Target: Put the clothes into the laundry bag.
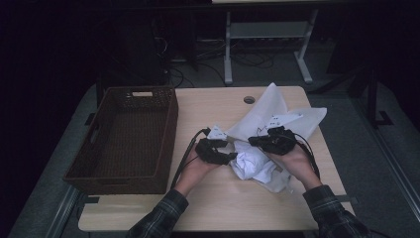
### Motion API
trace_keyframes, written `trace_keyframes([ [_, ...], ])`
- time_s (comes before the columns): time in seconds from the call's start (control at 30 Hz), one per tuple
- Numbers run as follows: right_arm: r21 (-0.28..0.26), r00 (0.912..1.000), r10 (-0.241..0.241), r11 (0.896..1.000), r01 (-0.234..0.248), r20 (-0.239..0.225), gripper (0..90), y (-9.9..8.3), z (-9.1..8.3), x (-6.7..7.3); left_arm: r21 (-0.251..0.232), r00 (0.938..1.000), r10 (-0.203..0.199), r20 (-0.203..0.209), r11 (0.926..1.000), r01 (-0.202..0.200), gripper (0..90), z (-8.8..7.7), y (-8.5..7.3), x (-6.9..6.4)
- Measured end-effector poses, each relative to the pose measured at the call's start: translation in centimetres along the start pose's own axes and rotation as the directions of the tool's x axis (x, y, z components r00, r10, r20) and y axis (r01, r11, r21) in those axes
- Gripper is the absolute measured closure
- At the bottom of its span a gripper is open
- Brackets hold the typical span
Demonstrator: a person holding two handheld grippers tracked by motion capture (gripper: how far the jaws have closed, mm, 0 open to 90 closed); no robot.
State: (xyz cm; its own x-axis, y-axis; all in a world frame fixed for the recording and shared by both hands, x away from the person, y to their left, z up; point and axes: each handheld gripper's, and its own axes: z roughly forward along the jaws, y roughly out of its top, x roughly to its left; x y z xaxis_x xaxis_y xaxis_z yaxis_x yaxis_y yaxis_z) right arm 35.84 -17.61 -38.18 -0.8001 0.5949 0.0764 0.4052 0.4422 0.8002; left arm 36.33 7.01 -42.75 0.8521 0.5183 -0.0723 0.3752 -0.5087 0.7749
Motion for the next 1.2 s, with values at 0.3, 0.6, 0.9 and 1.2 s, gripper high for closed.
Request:
trace_keyframes([
  [0.3,0.003,1.0,0.008,1.0,-0.008,0.002,88.4,-0.2,0.1,-0.3,0.038,0.9902,0.031,0.136,0.9986,-0.036,24.7,-0.7,-1.5,-2.7],
  [0.6,0.014,0.9999,0.012,1.0,-0.012,-0.002,88.5,-0.4,0.1,-0.3,0.095,0.9895,0.075,0.123,0.9917,-0.087,51.8,1.7,-2.0,-3.3],
  [0.9,0.015,1.0,0.008,1.0,-0.008,-0.002,88.5,-0.5,0.3,-0.3,0.095,0.9862,0.101,0.131,0.9889,-0.114,88.8,2.5,-1.5,-2.9],
  [1.2,0.011,1.0,0.001,1.0,-0.001,-0.003,88.5,-0.3,0.2,-0.1,0.026,0.9915,0.094,0.09,0.995,-0.097,89.1,1.3,0.2,-2.3],
])
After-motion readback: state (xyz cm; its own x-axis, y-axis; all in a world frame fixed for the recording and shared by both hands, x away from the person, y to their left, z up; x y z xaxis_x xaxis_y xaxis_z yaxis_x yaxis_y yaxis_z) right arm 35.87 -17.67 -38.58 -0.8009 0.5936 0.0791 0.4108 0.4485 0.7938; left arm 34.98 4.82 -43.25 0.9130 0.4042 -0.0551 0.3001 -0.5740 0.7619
